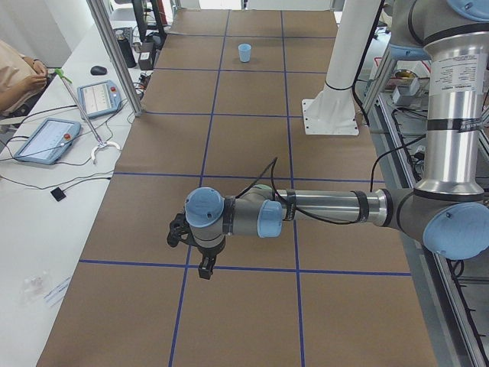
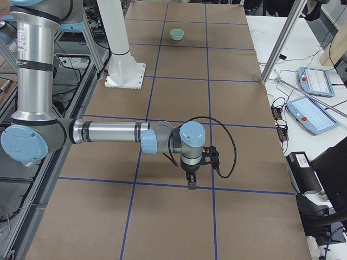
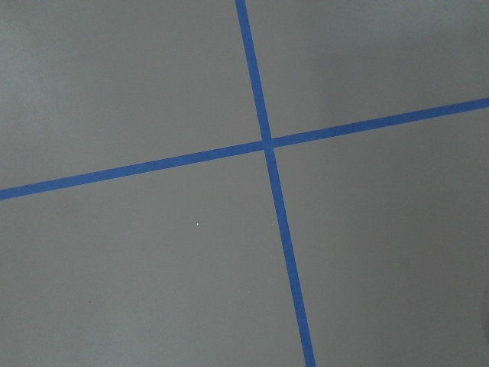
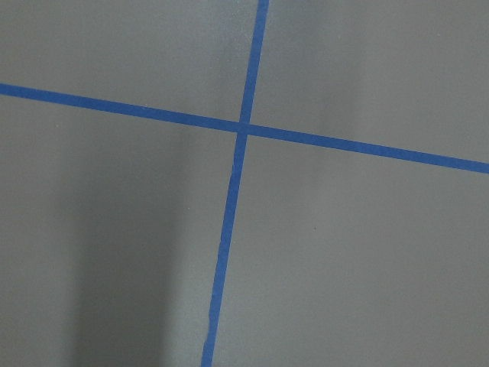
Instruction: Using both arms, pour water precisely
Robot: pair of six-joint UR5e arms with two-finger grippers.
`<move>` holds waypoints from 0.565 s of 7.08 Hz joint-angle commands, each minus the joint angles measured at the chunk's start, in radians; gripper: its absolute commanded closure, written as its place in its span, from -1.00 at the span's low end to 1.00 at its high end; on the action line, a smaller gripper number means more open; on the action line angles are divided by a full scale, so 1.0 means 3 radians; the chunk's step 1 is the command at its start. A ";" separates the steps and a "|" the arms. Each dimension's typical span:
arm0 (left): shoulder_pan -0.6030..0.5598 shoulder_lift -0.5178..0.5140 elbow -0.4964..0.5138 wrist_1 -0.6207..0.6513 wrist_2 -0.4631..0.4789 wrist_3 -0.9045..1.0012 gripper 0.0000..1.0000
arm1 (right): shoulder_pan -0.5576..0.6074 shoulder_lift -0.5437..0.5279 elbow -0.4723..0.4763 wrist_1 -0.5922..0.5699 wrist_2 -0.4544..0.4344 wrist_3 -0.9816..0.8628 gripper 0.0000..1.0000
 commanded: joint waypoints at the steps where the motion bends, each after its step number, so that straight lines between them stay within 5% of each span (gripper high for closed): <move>1: 0.0000 0.0000 -0.0004 -0.0004 0.0016 -0.0004 -1.00 | 0.0000 -0.0009 0.0001 -0.0006 0.0005 0.0001 -1.00; 4: 0.0000 -0.0015 -0.0010 -0.0197 0.0001 -0.0029 -1.00 | -0.0005 0.0011 0.0077 0.0035 0.0016 -0.0009 -1.00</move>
